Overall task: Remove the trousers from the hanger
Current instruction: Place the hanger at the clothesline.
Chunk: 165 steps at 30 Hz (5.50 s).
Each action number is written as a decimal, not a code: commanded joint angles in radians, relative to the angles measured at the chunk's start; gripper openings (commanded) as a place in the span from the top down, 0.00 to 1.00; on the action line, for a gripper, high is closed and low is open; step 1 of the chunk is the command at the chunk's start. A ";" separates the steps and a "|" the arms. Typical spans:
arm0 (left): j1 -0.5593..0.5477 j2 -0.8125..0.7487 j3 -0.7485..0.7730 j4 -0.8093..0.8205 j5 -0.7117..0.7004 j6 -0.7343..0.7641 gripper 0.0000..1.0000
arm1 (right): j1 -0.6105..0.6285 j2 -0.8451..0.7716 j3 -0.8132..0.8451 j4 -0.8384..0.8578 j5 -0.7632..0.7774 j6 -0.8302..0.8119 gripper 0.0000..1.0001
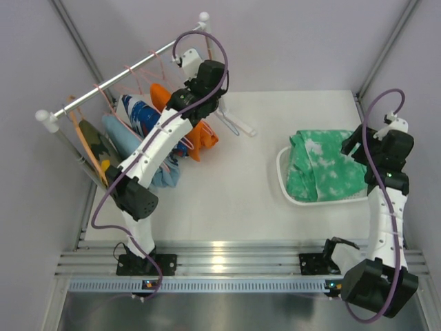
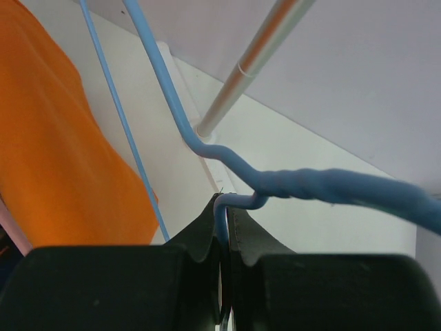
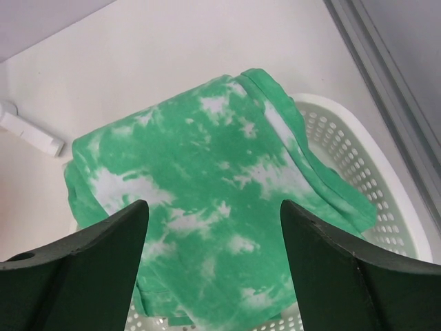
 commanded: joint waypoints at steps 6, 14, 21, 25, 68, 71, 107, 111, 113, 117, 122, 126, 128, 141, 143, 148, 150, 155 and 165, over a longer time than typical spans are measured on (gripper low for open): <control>0.059 0.008 0.066 0.162 -0.062 0.109 1.00 | 0.024 -0.029 0.090 -0.025 0.021 -0.017 0.23; 0.066 0.035 0.067 0.269 -0.106 0.200 1.00 | 0.035 -0.021 0.115 -0.051 0.033 -0.028 0.23; 0.096 0.067 0.089 0.292 -0.113 0.217 1.00 | 0.041 -0.012 0.130 -0.059 0.033 -0.039 0.23; 0.121 0.067 0.089 0.283 -0.077 0.178 1.00 | 0.044 -0.010 0.135 -0.063 0.034 -0.040 0.23; 0.179 0.017 0.058 0.286 0.030 0.252 0.39 | 0.242 -0.003 0.308 -0.025 -0.028 -0.125 0.13; 0.174 -0.037 0.038 0.283 0.074 0.267 0.35 | 0.302 0.014 0.351 0.047 -0.082 -0.103 0.12; 0.107 -0.741 -0.410 0.121 0.133 0.404 0.20 | 1.024 0.914 1.092 0.418 0.034 -0.169 0.16; 0.105 -0.769 -0.442 0.111 0.107 0.407 0.20 | 1.048 0.959 1.130 0.415 0.091 -0.192 0.19; 0.107 -0.784 -0.448 0.105 0.101 0.412 0.20 | 1.060 0.976 1.138 0.409 0.126 -0.205 0.20; 0.107 -0.812 -0.457 0.087 0.091 0.422 0.20 | 1.074 1.017 1.147 0.425 0.160 -0.237 0.21; 0.107 -0.842 -0.465 0.065 0.071 0.433 0.20 | 1.084 1.060 1.178 0.438 0.194 -0.238 0.25; 0.105 -0.868 -0.492 0.062 0.045 0.435 0.20 | 1.090 1.089 1.198 0.443 0.199 -0.238 0.34; 0.105 -0.882 -0.505 0.061 0.032 0.433 0.20 | 1.092 1.097 1.207 0.445 0.223 -0.238 0.41; 0.105 -0.917 -0.528 0.058 0.005 0.436 0.20 | 1.078 1.134 1.267 0.420 0.291 -0.219 0.83; 0.105 -0.916 -0.529 0.056 0.010 0.436 0.20 | 1.065 1.135 1.273 0.415 0.291 -0.190 0.87; 0.107 -0.922 -0.532 0.056 0.001 0.438 0.20 | 1.046 1.142 1.277 0.411 0.259 -0.169 0.95; 0.107 -0.922 -0.535 0.055 0.001 0.436 0.20 | 1.043 1.140 1.273 0.411 0.242 -0.174 0.84; 0.105 -0.922 -0.542 0.056 0.004 0.447 0.20 | 1.034 1.119 1.257 0.405 0.208 -0.174 0.56; 0.105 -0.917 -0.551 0.055 0.027 0.451 0.20 | 1.002 1.043 1.227 0.415 0.183 -0.119 0.52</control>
